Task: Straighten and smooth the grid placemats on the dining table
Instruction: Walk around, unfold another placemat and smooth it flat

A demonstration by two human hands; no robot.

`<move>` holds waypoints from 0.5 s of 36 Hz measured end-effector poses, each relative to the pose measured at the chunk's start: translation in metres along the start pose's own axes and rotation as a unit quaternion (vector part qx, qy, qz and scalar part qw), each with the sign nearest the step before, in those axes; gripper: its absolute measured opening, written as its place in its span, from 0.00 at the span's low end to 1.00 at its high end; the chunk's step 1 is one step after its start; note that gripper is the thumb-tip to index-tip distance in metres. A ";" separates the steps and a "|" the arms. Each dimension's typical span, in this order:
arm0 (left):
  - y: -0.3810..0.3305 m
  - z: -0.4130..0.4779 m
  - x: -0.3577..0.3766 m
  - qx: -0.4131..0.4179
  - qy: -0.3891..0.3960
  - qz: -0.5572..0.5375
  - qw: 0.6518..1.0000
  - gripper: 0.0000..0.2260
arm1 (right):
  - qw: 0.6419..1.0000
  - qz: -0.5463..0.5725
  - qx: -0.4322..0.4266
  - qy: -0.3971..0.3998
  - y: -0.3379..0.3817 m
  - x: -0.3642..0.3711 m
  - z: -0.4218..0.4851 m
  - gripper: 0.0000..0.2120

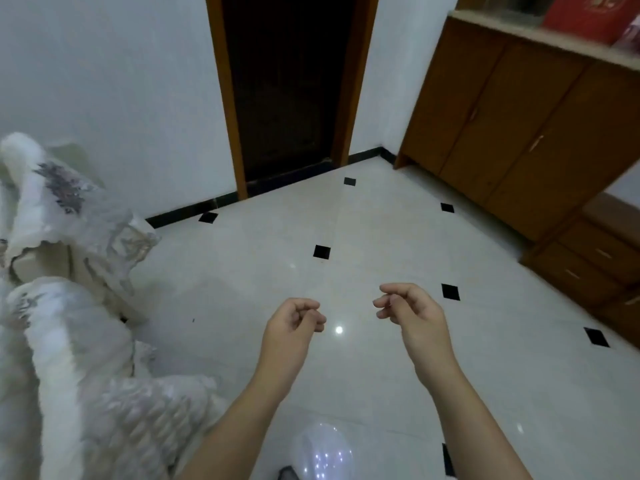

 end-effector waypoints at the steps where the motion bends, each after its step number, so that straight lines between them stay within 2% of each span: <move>1: -0.001 0.015 -0.001 -0.003 -0.011 0.001 1.000 0.08 | 1.000 0.006 0.003 0.006 0.001 0.007 0.015 0.12; 8: -0.010 0.106 -0.002 -0.034 -0.075 0.025 0.996 0.07 | 0.998 0.018 0.048 0.037 -0.009 0.057 0.108 0.14; 18: -0.061 0.284 0.028 0.006 -0.141 0.003 0.990 0.09 | 0.996 0.026 0.004 0.081 0.038 0.132 0.307 0.14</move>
Point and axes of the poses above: each hand's wrist, its own z-axis towards the middle knuckle, its own x-axis out of the palm, y = z × x, the point moved 7 cm from there along z, towards the middle knuckle, and after that the axes turned 6 degrees about -y, right-handed, at the moved point
